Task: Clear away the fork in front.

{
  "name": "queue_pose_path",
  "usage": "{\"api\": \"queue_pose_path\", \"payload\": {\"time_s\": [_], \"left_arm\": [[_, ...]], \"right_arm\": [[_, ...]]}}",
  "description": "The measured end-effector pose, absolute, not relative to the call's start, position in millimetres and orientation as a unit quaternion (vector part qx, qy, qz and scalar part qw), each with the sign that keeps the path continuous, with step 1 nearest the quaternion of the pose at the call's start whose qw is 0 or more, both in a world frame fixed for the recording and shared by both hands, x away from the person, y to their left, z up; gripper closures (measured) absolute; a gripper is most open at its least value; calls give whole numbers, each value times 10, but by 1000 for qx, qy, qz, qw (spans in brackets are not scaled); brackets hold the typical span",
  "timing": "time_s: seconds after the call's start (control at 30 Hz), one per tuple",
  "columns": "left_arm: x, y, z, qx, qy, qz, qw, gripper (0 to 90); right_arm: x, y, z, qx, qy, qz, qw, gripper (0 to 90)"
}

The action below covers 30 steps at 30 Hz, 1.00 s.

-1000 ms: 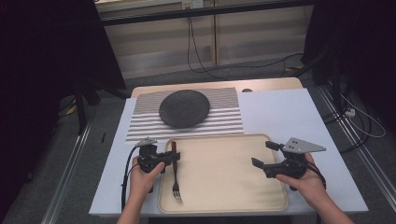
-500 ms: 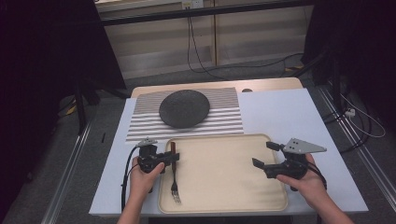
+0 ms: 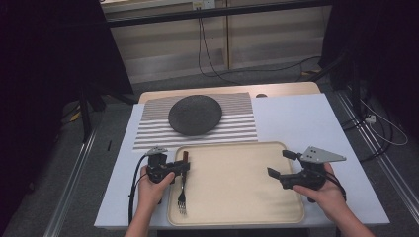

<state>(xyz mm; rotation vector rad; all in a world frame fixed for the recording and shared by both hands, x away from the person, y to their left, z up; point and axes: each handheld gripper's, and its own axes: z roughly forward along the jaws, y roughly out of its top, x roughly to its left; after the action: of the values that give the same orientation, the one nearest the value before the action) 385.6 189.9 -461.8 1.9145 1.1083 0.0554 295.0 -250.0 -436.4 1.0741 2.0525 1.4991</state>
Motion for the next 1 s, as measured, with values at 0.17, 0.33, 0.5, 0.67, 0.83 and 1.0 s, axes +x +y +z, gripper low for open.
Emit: {"api": "queue_pose_path", "payload": {"time_s": [0.17,0.33,0.5,0.67,0.83,1.0], "left_arm": [[3856,1898,-4630,774,450,25,445,651],[3854,1912,-4635,772,452,27,446,650],[3850,1927,-4636,769,456,30,446,645],[3837,1940,-4622,769,458,41,445,616],[3816,1959,-4575,766,455,52,452,592],[3786,1978,-4518,764,449,69,457,525]], "right_arm": [[2948,-2507,-4366,383,729,534,189,139],[2946,-2509,-4366,383,730,535,189,139],[2942,-2511,-4365,382,730,534,190,139],[2938,-2516,-4364,383,730,534,191,139],[2938,-2527,-4371,383,730,532,191,139],[2939,-2552,-4379,386,731,529,193,139]]}}
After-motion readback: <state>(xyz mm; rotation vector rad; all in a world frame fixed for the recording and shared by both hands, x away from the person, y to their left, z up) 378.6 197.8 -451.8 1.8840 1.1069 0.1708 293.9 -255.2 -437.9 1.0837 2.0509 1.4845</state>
